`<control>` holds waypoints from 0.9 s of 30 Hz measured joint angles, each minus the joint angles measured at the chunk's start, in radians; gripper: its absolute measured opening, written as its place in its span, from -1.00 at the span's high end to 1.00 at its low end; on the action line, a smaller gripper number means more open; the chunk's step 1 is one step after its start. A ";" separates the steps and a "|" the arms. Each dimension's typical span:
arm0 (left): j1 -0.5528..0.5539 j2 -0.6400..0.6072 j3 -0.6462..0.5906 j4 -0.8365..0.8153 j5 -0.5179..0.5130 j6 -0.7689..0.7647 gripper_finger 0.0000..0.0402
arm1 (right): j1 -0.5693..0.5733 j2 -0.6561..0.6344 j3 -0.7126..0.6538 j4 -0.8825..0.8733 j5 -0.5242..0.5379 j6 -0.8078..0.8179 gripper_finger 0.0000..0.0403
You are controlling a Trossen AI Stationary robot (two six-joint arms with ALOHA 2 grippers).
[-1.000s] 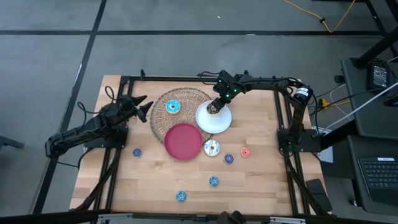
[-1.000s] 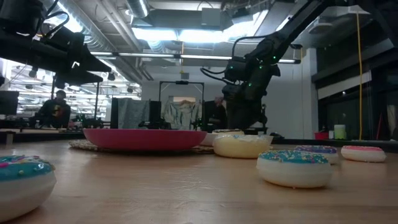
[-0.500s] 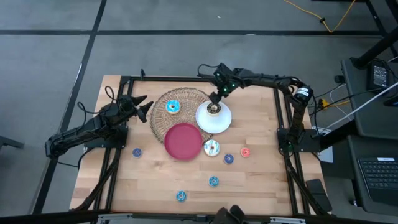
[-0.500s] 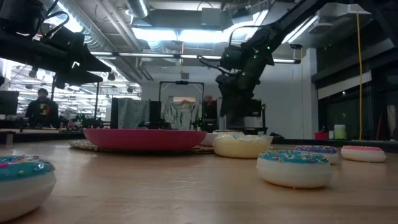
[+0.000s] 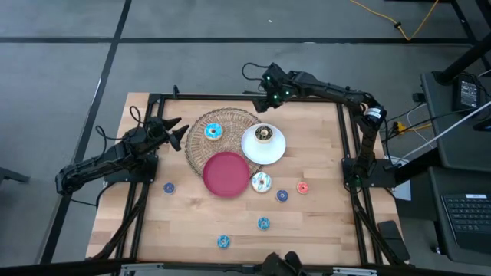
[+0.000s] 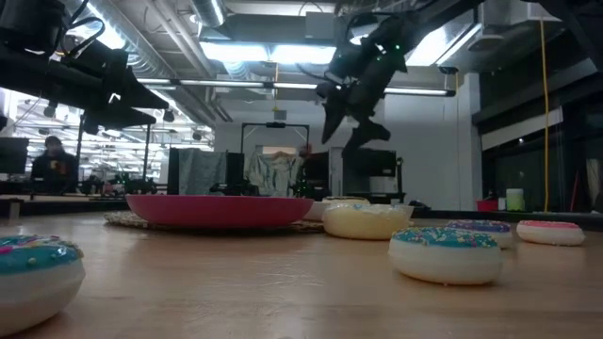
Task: Pick & Place donuts
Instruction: Put the white donut on the white plate
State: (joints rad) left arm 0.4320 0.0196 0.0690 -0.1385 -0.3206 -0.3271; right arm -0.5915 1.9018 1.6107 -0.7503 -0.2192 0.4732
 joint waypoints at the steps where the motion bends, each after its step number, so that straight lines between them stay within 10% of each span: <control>1: 0.000 0.000 0.000 0.000 0.000 0.000 -0.33 | 0.000 0.000 0.015 -0.006 0.000 0.018 -0.35; 14: 0.000 0.000 0.000 0.000 0.000 0.000 -0.33 | 0.049 -0.022 0.106 -0.055 -0.010 0.215 -0.35; 27: 0.000 0.000 0.000 0.000 0.000 0.000 -0.33 | 0.233 -0.126 0.107 -0.030 0.213 0.439 -0.35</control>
State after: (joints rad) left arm 0.4318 0.0196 0.0691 -0.1387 -0.3206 -0.3271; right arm -0.3588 1.7755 1.7172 -0.7802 -0.0063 0.9124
